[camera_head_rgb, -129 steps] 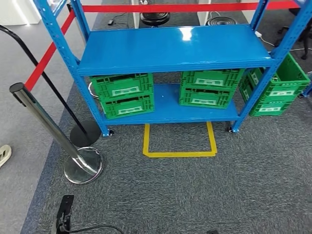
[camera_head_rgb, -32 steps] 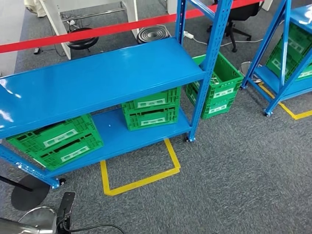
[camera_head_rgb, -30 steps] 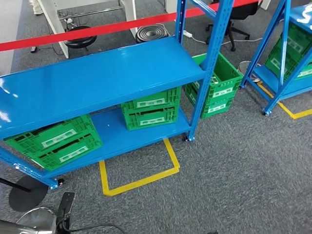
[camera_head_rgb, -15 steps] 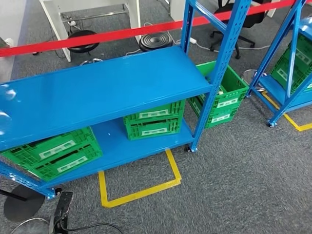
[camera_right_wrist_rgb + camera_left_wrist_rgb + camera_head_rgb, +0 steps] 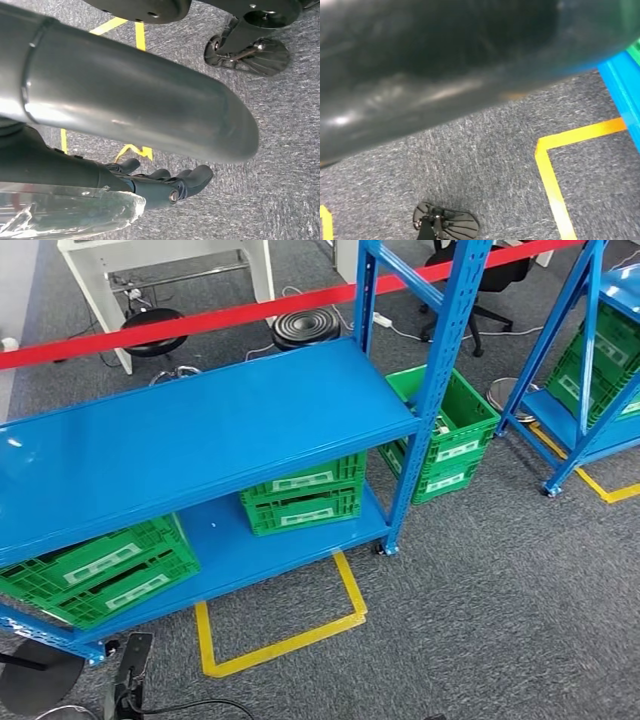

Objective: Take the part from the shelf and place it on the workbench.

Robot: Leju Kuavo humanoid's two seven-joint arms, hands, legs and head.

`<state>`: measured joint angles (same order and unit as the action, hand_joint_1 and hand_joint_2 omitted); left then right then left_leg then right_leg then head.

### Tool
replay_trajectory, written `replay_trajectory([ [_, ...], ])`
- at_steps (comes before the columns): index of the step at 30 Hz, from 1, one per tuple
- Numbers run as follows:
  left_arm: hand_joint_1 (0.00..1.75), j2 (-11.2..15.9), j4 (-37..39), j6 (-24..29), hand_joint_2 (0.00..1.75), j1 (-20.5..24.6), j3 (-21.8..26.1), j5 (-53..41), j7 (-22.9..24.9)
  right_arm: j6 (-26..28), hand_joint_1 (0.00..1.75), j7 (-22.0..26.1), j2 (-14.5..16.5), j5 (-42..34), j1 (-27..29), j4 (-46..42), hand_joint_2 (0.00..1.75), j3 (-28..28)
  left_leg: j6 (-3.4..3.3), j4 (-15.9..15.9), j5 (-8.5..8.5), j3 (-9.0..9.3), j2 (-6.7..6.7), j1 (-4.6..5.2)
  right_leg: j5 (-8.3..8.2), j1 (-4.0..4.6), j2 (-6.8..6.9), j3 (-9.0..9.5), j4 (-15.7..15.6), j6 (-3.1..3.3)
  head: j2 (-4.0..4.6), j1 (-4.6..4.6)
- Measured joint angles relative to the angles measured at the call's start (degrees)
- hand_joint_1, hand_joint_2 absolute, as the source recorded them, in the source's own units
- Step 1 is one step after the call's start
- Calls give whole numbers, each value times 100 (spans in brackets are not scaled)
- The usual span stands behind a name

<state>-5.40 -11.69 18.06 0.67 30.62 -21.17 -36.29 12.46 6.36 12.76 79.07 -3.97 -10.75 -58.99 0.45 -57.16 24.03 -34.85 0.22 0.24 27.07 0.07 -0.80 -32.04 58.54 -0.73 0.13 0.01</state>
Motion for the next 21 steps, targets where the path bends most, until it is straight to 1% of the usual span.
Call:
replay_trajectory([
  [1,0,-1,0,2,0,1,1,-3,5,0,0,0,0,16,2,0,0,3,-25,33,21,7,1,7,18,5,0,-12,-7,-33,0,1],
  [2,0,-7,0,3,0,-3,3,-12,10,1,0,0,0,42,6,0,0,5,-57,46,-16,24,1,-4,40,5,4,-11,-16,-67,0,0],
  [3,0,-13,0,4,0,-5,4,-23,11,3,0,0,0,67,8,0,44,8,-88,64,-43,49,1,-16,81,5,10,-13,18,-102,0,4],
  [4,0,-15,0,5,0,-2,6,-32,13,4,0,0,0,89,7,0,87,11,-119,81,-51,77,0,-31,172,4,16,-51,136,-135,0,19],
  [5,0,-17,0,5,0,5,7,-40,13,5,0,-1,0,99,3,0,131,14,-147,96,-51,103,-2,-46,327,-1,23,-154,389,-165,0,26],
  [6,0,-15,0,6,0,12,8,-43,13,5,0,-2,0,100,0,0,175,18,-166,96,-40,115,-2,-48,523,-8,27,-330,755,-190,0,40],
  [7,0,-11,0,5,0,15,10,-44,16,5,0,-7,0,104,2,0,175,25,-179,95,-30,121,3,-49,711,-16,29,-537,1156,-210,0,45],
  [8,0,-10,0,5,0,13,14,-45,18,6,0,-12,0,115,8,0,175,34,-183,94,-21,126,15,-49,826,-23,30,-715,1477,-225,0,43],
  [9,0,-11,0,4,0,9,17,-46,20,7,0,-17,0,133,15,0,175,44,-179,91,-12,132,34,-51,823,-25,31,-805,1607,-235,0,45],
  [10,0,-14,0,4,0,6,21,-48,22,7,0,-21,-1,154,20,-1,175,54,-169,89,-2,144,61,-54,696,-27,30,-773,1498,-237,0,45],
  [11,0,-17,0,4,0,5,23,-49,22,8,0,-22,-1,172,21,-2,175,61,-153,85,11,163,94,-60,483,-31,22,-629,1175,-235,0,44],
  [12,0,-19,0,4,0,6,25,-50,23,9,0,-22,-2,183,19,-3,175,65,-130,80,27,180,125,-65,264,-42,-22,-429,751,-234,0,46],
  [13,0,-18,0,4,0,9,27,-50,23,9,0,-22,-2,185,16,-3,175,69,-103,64,44,191,155,-58,97,-49,-66,-240,380,-224,0,49],
  [14,0,-16,0,4,0,11,31,-53,22,7,0,-22,-2,184,13,-3,175,76,-75,51,54,194,180,-49,1,-55,-97,-111,132,-207,0,44],
  [15,0,-13,0,3,0,10,34,-55,22,3,0,-22,-2,183,12,-3,175,85,-49,44,56,190,196,-39,-24,-55,-119,-54,32,-184,0,38],
  [17,0,-7,0,2,0,3,40,-61,21,-4,0,-23,-2,182,15,-2,175,98,-1,52,46,184,227,-37,-29,-45,-75,-45,31,-111,0,26],
  [18,0,-8,0,0,0,-2,42,-63,21,-5,0,-23,-2,182,15,-3,175,101,24,37,69,176,218,-41,-34,-48,-55,-42,27,-72,0,23],
  [19,0,-12,0,-1,0,-2,43,-67,21,-6,0,-23,-2,182,14,-3,175,102,49,-55,143,136,192,-43,-38,-54,-31,-38,18,-29,0,9],
  [20,0,-16,0,-2,0,3,44,-71,21,-7,0,-22,-2,182,10,-4,175,103,74,-264,277,42,153,-43,-39,-62,-3,-33,9,8,0,-9],
  [21,0,-21,0,-3,0,8,44,-73,21,-7,0,-21,-2,182,9,-4,175,105,93,-610,464,-117,105,-42,-33,-58,30,-31,9,36,0,-27],
])
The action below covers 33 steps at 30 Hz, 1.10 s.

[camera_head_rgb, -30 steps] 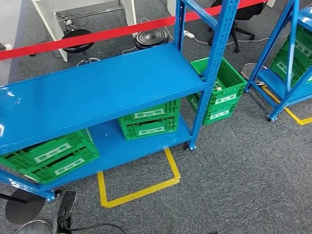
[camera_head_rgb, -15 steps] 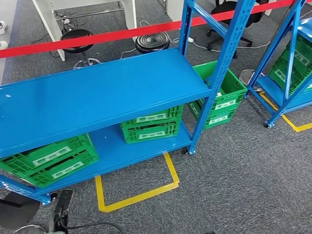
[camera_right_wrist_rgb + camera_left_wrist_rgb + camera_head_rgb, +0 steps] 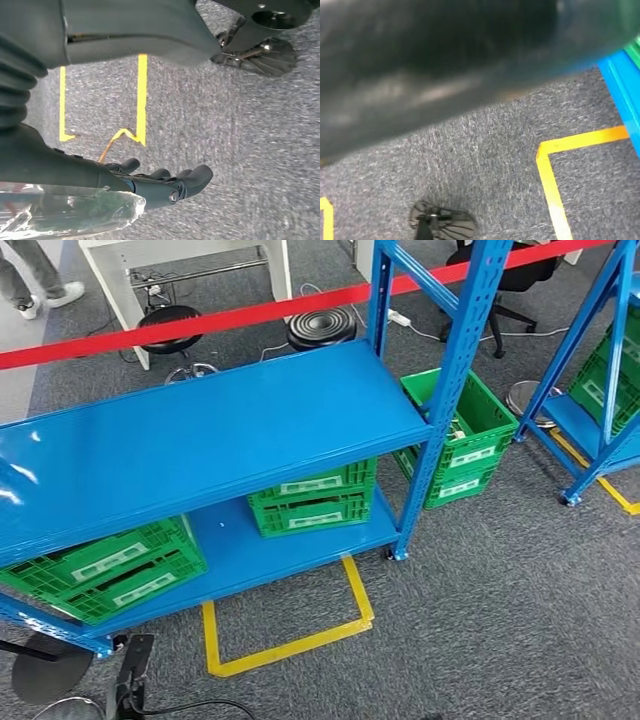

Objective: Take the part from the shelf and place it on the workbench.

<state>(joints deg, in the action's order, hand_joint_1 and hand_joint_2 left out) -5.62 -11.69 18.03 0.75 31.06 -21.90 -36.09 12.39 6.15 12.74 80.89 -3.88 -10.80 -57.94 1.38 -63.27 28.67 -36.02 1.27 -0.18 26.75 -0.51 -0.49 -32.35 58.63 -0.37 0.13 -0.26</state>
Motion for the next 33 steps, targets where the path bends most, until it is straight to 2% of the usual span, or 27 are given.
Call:
replay_trajectory([
  [2,0,-1,0,0,0,6,5,-2,0,-1,0,0,0,0,9,0,175,2,20,-793,326,-381,-40,-2,13,13,72,3,0,27,0,-17],
  [3,0,-1,0,0,0,1,10,-3,0,-1,0,-1,0,0,14,0,175,2,19,-1016,360,-494,-45,-1,19,18,108,7,0,33,0,-19],
  [4,0,-1,0,0,0,-6,18,-3,0,-2,0,-1,0,0,14,0,175,2,11,-1005,275,-496,-50,0,25,23,142,16,1,37,0,-20],
  [5,0,1,0,0,0,-10,26,-4,0,-3,0,-1,0,0,11,0,175,2,-4,-771,99,-386,-66,2,34,25,174,31,1,35,0,-19],
  [7,0,4,0,0,0,-2,39,-8,-1,-7,0,1,0,1,4,0,175,2,-47,32,-273,12,-225,29,63,44,237,67,6,10,0,-23],
  [9,0,6,0,0,0,24,45,-12,-5,-13,0,2,0,2,2,0,175,3,-89,556,-401,253,-368,61,95,78,302,81,11,-40,0,-23],
  [10,0,5,0,0,0,30,47,-12,-7,-16,0,3,0,2,2,0,175,4,-105,625,-380,270,-377,75,105,92,341,85,5,-65,0,-26],
  [11,0,4,0,0,0,26,50,-13,-8,-19,0,3,0,2,0,0,175,4,-129,640,-382,265,-329,69,112,95,381,99,-8,-90,0,-26],
  [13,0,-2,0,-1,0,4,58,-12,-8,-21,0,4,0,2,-3,0,175,6,-186,666,-394,286,-248,42,192,87,348,82,71,-157,0,-18],
  [15,0,-3,0,-1,0,10,67,-13,-9,-27,0,8,0,1,-4,0,175,8,-238,681,-401,308,-166,6,461,67,189,-142,554,-220,0,13],
  [17,0,3,0,0,0,19,77,-13,-9,-44,0,13,0,0,5,0,175,10,-260,677,-394,311,-72,0,778,53,92,-536,1327,-249,0,31],
  [18,0,4,0,-1,0,16,82,-13,-9,-51,0,14,0,0,12,0,175,11,-263,675,-391,313,-19,0,826,49,79,-681,1573,-255,0,31],
  [19,0,4,0,-2,0,11,86,-13,-9,-55,0,16,0,0,17,0,175,11,-261,672,-388,320,37,-3,755,48,73,-729,1605,-256,0,31],
  [20,0,2,0,-2,0,8,88,-14,-9,-56,0,18,0,0,18,0,175,11,-253,668,-383,330,96,-9,575,44,60,-657,1396,-253,0,30],
  [21,0,0,0,-2,0,8,89,-15,-9,-57,0,20,-1,0,16,0,175,11,-239,663,-374,344,154,-18,336,34,18,-495,1017,-254,0,31],
  [23,0,3,0,-2,0,15,91,-17,-9,-59,0,21,-1,0,7,2,175,15,-183,639,-354,347,254,-23,57,3,-175,-148,305,-249,0,31],
  [24,0,7,0,-2,0,17,93,-17,-9,-61,0,21,-1,0,5,2,175,17,-149,629,-356,333,295,-22,19,-7,-249,-51,119,-234,0,30],
  [25,0,11,0,-1,0,14,95,-17,-9,-63,0,20,0,0,4,3,175,19,-113,626,-367,315,333,-21,39,-5,-286,-20,66,-208,0,26],
  [27,0,16,0,0,0,-6,97,-17,-9,-64,0,20,0,1,7,2,175,20,-52,636,-386,291,377,-32,15,-1,-215,-17,52,-137,0,22],
  [28,0,13,0,-1,0,-14,96,-17,-9,-63,0,21,0,1,5,2,175,19,-23,594,-351,269,314,-31,6,-4,-177,-14,45,-96,0,10],
  [29,0,10,0,-1,0,-12,96,-17,-9,-63,0,24,0,1,3,2,175,20,4,451,-253,200,216,-28,1,-9,-132,-9,34,-55,0,-9],
  [31,0,3,0,-2,0,11,94,-17,-9,-63,0,27,-1,0,5,2,175,20,51,-201,93,-109,-3,-21,6,-5,-24,-6,24,6,0,-48],
  [32,0,4,0,-2,0,21,95,-17,-9,-63,0,28,-1,0,12,2,175,20,63,-613,266,-310,-41,-22,11,1,35,-7,24,19,0,-54],
  [33,0,4,0,-2,0,19,96,-17,-9,-63,0,28,-2,0,18,2,175,19,67,-926,360,-461,-53,-23,15,4,93,-6,24,25,0,-54],
])
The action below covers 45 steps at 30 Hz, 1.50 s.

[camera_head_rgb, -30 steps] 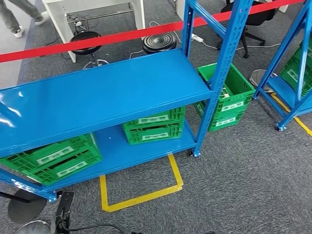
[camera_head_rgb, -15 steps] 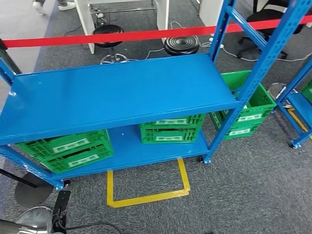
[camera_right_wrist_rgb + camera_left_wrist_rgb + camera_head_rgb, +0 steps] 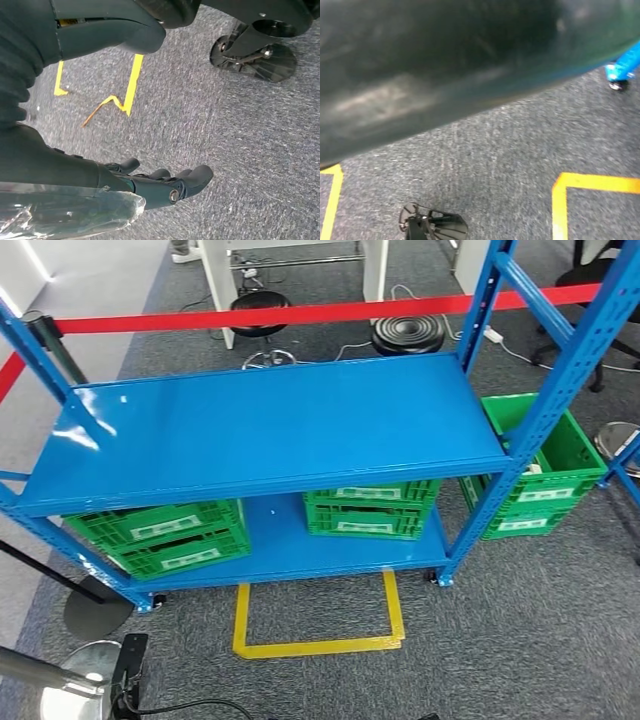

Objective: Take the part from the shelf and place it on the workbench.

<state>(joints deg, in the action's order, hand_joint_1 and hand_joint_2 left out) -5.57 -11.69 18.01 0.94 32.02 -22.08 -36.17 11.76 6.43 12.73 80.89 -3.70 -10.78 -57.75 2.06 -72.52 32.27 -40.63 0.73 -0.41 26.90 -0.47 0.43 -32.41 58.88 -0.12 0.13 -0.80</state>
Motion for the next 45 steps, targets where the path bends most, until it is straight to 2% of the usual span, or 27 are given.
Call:
replay_trajectory([
  [1,0,0,0,0,0,-7,1,0,0,0,0,3,-1,0,1,0,175,0,-3,-127,-15,-64,-2,0,4,2,52,2,0,3,0,-1],
  [2,0,1,0,0,0,-14,1,0,0,0,0,5,-1,0,-2,0,175,0,-13,-13,-142,-10,-8,1,7,3,100,8,0,2,0,-1],
  [4,0,3,0,0,0,-15,2,0,0,0,0,13,-1,0,-13,0,175,1,-54,718,-539,360,-135,13,19,9,190,32,0,-14,0,-3],
  [5,0,4,0,0,0,-4,2,0,0,-1,0,17,-1,-1,-16,0,131,1,-77,1111,-665,554,-245,33,34,26,230,41,9,-37,0,-9],
  [7,0,3,0,1,87,20,2,1,1,-18,0,23,-1,-9,-17,0,44,1,-123,1514,-733,738,-395,65,56,62,301,53,6,-93,0,-7],
  [8,0,3,0,5,131,22,3,-1,6,-32,0,20,-1,-13,-18,0,0,1,-143,1551,-715,740,-373,77,61,74,339,61,-5,-123,0,-5],
  [9,0,2,0,15,175,15,4,-5,14,-50,0,8,-1,-16,-20,0,0,0,-171,1554,-725,736,-331,68,63,74,372,73,-21,-152,0,-2],
  [11,0,-10,0,55,175,2,7,-39,41,-71,0,-48,-1,-22,-25,0,87,0,-231,1579,-742,747,-270,44,160,60,286,25,94,-223,0,10],
  [13,0,-23,0,115,175,23,9,-109,56,-28,0,-209,-1,-24,-27,0,175,1,-286,1591,-753,753,-221,21,455,41,89,-231,633,-279,0,33],
  [15,0,-29,0,163,175,43,10,-180,54,62,0,-418,-1,-21,-20,0,175,1,-315,1589,-749,752,-163,22,756,34,-5,-602,1380,-302,0,42],
  [17,0,-43,0,187,175,42,11,-229,52,111,0,-523,-1,-22,-11,0,175,0,-319,1584,-744,760,-104,23,712,32,-21,-749,1586,-306,0,41],
  [20,0,-62,0,201,175,42,11,-256,51,132,0,-542,0,-22,-27,0,175,0,-278,1570,-721,788,-40,19,143,17,-34,-318,593,-298,0,44],
  [22,0,-59,0,201,175,40,5,-258,51,140,0,-562,0,-58,-36,-1,175,10,-219,1552,-709,787,-16,36,-14,12,-68,-66,92,-258,0,36],
  [25,0,-34,-3,152,175,23,-54,-219,116,102,0,-592,-11,-324,13,-7,175,138,-131,1565,-726,774,-7,33,-34,21,-85,-38,16,-146,0,26],
  [27,0,-20,-6,85,175,-5,-135,-144,221,59,0,-597,-31,-600,56,-37,175,290,-75,1391,-588,699,-12,23,-55,4,-82,-37,-2,-71,0,10],
  [30,0,4,-7,-30,175,-78,-281,-1,427,-14,0,-592,-83,-1065,81,-134,175,557,-13,359,-65,224,-17,13,-55,-2,-75,-41,-8,-3,0,-23],
  [32,0,20,-6,-106,175,-177,-381,96,568,-61,0,-591,-130,-1368,86,-226,175,744,-9,-46,4,25,-17,11,-51,-1,-73,-39,-8,1,0,-22],
  [34,0,36,-3,-181,175,-282,-479,189,702,-108,0,-591,-172,-1662,80,-335,87,936,-31,368,-312,214,-20,10,-47,-2,-76,-29,-8,-6,0,-22],
  [35,0,46,-2,-216,131,-324,-532,233,766,-132,0,-591,-190,-1805,76,-392,44,1035,-47,759,-499,404,-32,10,-43,-1,-76,-24,-8,-17,0,-23],
  [36,0,56,-1,-252,87,-357,-584,277,829,-155,0,-590,-211,-1950,74,-446,44,1137,-67,1128,-623,578,-40,13,-31,12,-76,-27,2,-41,0,-23],
  [38,0,75,0,-324,0,-417,-699,370,961,-204,0,-590,-258,-2248,77,-538,131,1347,-112,1512,-694,750,-50,23,-21,36,-69,-35,-2,-104,0,-19],
  [39,0,84,0,-363,0,-450,-756,417,1030,-228,0,-590,-285,-2401,86,-573,175,1453,-140,1548,-683,756,-45,33,-24,42,-66,-35,-17,-138,0,-17],
  [40,0,91,-1,-400,0,-485,-816,465,1101,-256,0,-593,-311,-2558,103,-604,175,1562,-163,1559,-696,761,-43,35,-35,40,-63,-19,-51,-162,0,-19],
  [41,0,99,-3,-440,0,-515,-875,514,1168,-278,0,-596,-340,-2706,127,-630,175,1665,-171,1582,-709,773,-41,32,-49,43,-62,-9,-88,-136,0,-16],
  [43,0,117,-14,-518,0,-542,-998,612,1303,-330,0,-605,-399,-3018,181,-672,175,1887,-174,1624,-729,799,-38,20,-50,62,-60,4,-140,1,0,13],
  [44,0,130,-22,-556,0,-548,-1056,660,1368,-355,0,-607,-427,-3169,211,-688,131,1996,-173,1630,-727,804,-35,21,-51,68,-58,3,-154,76,0,32],
  [45,0,142,-34,-594,0,-557,-1117,708,1437,-384,0,-608,-451,-3331,240,-704,87,2116,-183,1630,-721,806,-34,28,-50,67,-57,8,-159,101,0,39],
])
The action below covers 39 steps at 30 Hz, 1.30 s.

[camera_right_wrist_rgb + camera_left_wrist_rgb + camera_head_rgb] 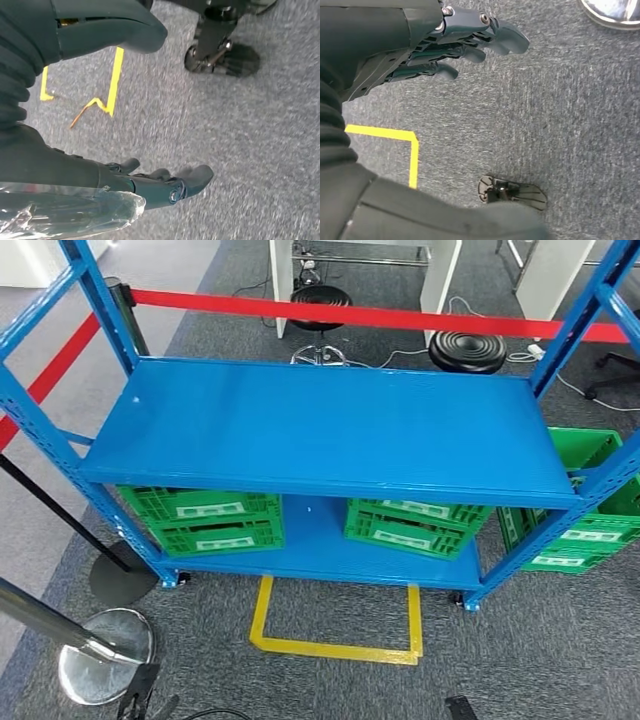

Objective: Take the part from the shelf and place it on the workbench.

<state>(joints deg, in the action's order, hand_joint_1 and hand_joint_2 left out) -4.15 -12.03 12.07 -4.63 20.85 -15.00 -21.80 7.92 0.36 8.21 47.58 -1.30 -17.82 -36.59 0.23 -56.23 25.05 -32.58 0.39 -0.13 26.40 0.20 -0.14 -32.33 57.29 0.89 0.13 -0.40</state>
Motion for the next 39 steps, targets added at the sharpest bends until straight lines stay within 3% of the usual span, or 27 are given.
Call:
replay_trajectory([
  [2,0,22,-27,-78,0,-28,-122,101,143,-51,0,-1,-47,-319,69,-31,0,230,-21,-2,7,2,1,16,-27,-12,0,9,-17,-32,0,0],
  [5,0,54,-81,-190,0,-65,-300,240,344,-123,0,-3,-108,-765,171,-65,0,547,-41,-8,9,-2,0,32,-51,-28,-1,46,-36,-107,0,-1],
  [9,0,117,-184,-345,0,-110,-552,438,629,-226,0,-3,-195,-1394,308,-114,0,1004,-54,-15,6,-9,-1,43,-61,-55,-1,74,-60,-317,0,-4],
  [30,0,323,-744,-1128,0,-372,-1727,1422,2042,-740,0,-20,-677,-4549,915,-317,0,3148,-36,-12,-6,-7,-1,3,-50,-18,-1,66,-44,-314,0,-4],
  [39,0,353,-821,-1174,0,-398,-1885,1498,2141,-772,0,-23,-740,-4712,966,-347,0,3440,-37,-12,-6,-6,-1,3,-50,-18,-1,65,-44,-314,0,-5],
])
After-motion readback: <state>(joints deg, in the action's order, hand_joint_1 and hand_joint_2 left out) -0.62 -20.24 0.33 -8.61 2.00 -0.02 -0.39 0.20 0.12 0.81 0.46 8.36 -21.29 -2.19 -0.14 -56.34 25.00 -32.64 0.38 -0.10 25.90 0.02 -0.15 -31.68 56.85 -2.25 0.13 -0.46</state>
